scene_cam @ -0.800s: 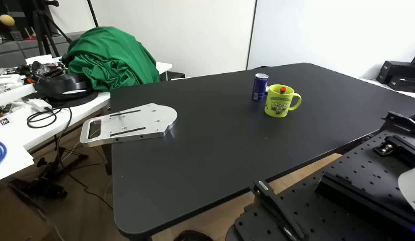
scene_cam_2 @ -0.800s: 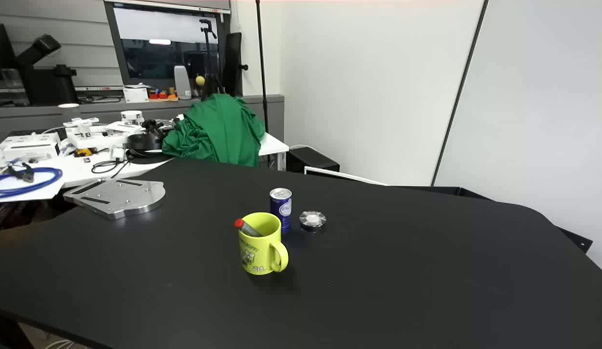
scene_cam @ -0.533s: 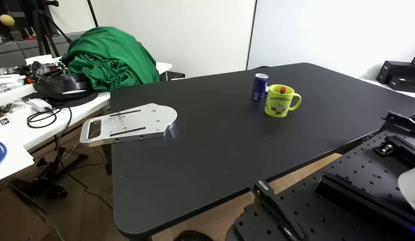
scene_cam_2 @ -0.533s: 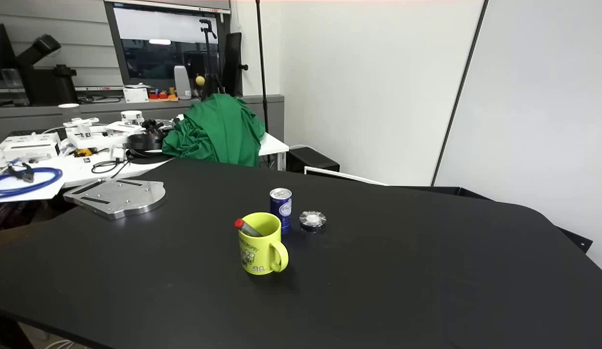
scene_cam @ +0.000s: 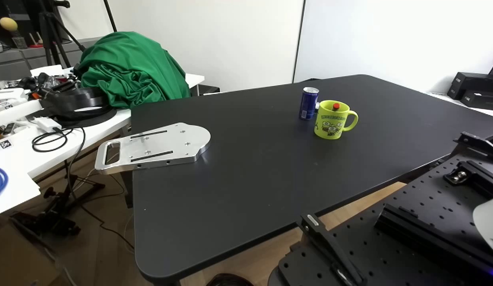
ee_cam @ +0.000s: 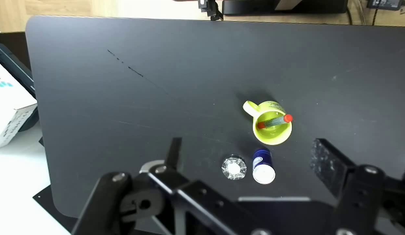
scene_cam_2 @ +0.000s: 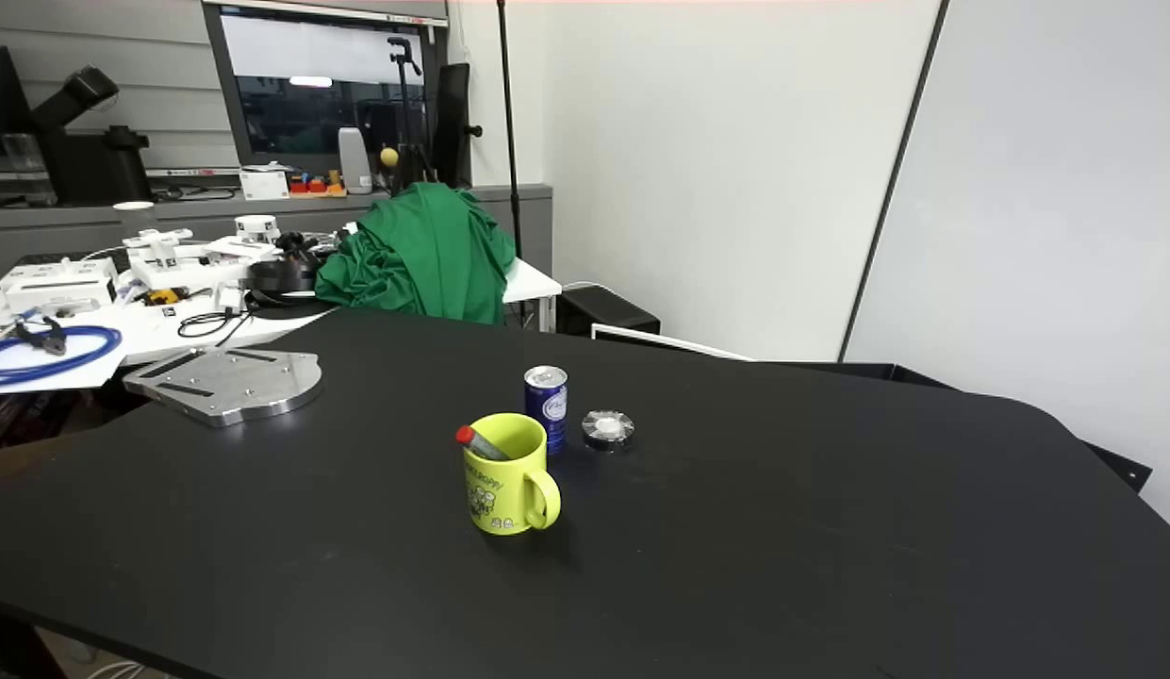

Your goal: Remove the marker from the mug and put it on the table.

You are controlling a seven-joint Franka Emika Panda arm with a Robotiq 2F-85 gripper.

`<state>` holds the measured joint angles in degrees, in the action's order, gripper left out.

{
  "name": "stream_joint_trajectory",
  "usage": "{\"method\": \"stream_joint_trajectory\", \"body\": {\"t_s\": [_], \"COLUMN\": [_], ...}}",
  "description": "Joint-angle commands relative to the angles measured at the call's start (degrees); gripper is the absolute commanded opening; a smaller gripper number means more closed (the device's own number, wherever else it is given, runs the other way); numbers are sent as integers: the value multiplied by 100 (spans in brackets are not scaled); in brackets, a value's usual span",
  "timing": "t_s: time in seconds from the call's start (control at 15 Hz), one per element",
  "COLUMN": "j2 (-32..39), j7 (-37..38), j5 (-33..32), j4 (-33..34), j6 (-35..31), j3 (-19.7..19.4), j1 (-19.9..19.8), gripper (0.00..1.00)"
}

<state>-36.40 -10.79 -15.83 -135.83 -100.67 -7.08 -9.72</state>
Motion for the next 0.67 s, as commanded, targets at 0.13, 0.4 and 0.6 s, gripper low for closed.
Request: {"method": "stream_joint_trajectory", "body": {"t_s": [0.13, 0.4, 0.6], "j2": [179, 515, 870], "j7": [203, 484, 666], "j5": [-27, 106, 136], "j4": [-12, -211, -388], "j6": [-359, -1126, -1544], "j3": [24, 213, 415], "j1": [201, 393, 520], "gripper": [100, 100, 100]}}
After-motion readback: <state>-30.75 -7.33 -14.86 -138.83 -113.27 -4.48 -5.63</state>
